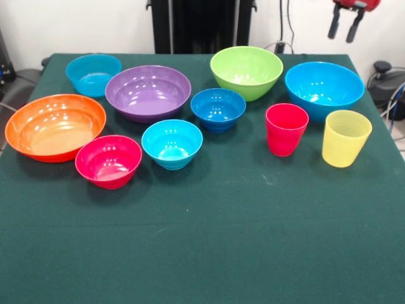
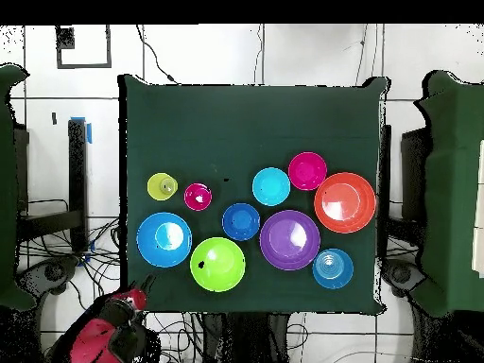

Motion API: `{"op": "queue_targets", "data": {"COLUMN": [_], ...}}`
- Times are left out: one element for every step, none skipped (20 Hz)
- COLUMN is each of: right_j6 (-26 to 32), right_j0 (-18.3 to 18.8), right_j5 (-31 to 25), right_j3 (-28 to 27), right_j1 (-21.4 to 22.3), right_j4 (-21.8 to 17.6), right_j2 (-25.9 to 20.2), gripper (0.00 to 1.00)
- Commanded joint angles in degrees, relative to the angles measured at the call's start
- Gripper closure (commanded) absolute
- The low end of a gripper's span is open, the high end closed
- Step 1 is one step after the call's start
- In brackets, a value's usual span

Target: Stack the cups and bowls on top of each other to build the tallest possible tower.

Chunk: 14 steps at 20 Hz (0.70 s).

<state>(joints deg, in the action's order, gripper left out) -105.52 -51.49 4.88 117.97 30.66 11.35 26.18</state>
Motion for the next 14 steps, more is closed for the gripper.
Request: {"op": "queue_targets", "data": {"right_j6": [-10.12, -9.96, -10.34, -10.43, -10.92, -11.01, -11.51, -12.28, -12.68, -13.07, -13.61, -14.15, -14.69, -15.61], "right_j0": [-2.94, -3.06, -4.32, -4.90, -6.34, -7.42, -8.92, -10.99, -12.18, -13.37, -14.70, -15.97, -17.25, -19.10], "right_j5": [-9.82, -10.48, -11.45, -12.08, -13.17, -15.00, -16.29, -18.14, -19.24, -20.34, -21.42, -22.42, -23.42, -25.47], "right_j3": [-0.42, -0.24, -0.44, -0.03, -0.27, -0.80, -1.22, -2.15, -2.56, -2.97, -3.44, -3.80, -4.16, -5.68], "right_j1": [5.62, 6.54, 6.92, 7.87, 8.23, 9.21, 9.51, 9.65, 9.93, 10.21, 10.38, 10.58, 10.78, 10.50], "right_j4": [2.26, 1.94, 2.26, 2.05, 2.41, 2.42, 2.77, 3.29, 3.47, 3.65, 3.88, 4.06, 4.25, 4.68], "right_j2": [-0.20, 0.19, 0.77, 1.29, 2.00, 3.01, 3.82, 4.87, 5.58, 6.30, 6.98, 7.60, 8.21, 9.14], "gripper": [0.00, 0.00, 0.00, 0.00, 0.00, 0.00, 0.00, 0.00, 0.00, 0.00, 0.00, 0.00, 0.00, 0.00]}}
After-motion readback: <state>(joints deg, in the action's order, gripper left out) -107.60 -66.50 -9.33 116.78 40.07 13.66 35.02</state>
